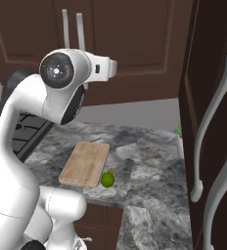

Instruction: Open the cabinet. Place the bowl and condiment on the counter. Then place the lime and garlic on the cutting board.

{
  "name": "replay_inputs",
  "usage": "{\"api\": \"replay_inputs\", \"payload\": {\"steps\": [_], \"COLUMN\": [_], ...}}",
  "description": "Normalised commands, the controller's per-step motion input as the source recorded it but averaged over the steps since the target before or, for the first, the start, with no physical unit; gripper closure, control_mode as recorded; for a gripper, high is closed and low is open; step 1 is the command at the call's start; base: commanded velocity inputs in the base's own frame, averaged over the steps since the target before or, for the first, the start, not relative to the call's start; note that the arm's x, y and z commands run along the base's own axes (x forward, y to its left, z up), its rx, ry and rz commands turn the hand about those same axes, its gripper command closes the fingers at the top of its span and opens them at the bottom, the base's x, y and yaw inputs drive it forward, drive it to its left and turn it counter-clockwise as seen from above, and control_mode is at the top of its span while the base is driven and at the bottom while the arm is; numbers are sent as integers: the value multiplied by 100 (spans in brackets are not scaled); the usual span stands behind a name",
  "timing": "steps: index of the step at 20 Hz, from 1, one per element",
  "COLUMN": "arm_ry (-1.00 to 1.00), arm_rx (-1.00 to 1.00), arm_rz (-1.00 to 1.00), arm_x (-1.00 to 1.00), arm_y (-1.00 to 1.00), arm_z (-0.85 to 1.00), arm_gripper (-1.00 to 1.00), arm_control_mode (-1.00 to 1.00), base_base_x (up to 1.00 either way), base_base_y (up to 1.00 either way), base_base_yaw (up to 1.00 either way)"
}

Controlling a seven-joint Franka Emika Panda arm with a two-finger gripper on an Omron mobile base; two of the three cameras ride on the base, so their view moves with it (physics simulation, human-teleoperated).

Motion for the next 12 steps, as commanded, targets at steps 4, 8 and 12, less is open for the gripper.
{"api": "replay_inputs", "payload": {"steps": [4, 8, 12], "arm_ry": [1, 0, 0], "arm_rx": [9, 9, 9], "arm_rz": [0, -1, 0], "arm_x": [-53, -59, -62], "arm_y": [-40, -31, -20], "arm_z": [17, 13, 10], "arm_gripper": [100, 100, 100], "arm_control_mode": [-100, -100, -100], "base_base_x": [0, 0, 0], "base_base_y": [0, 0, 0], "base_base_yaw": [0, 0, 0]}}
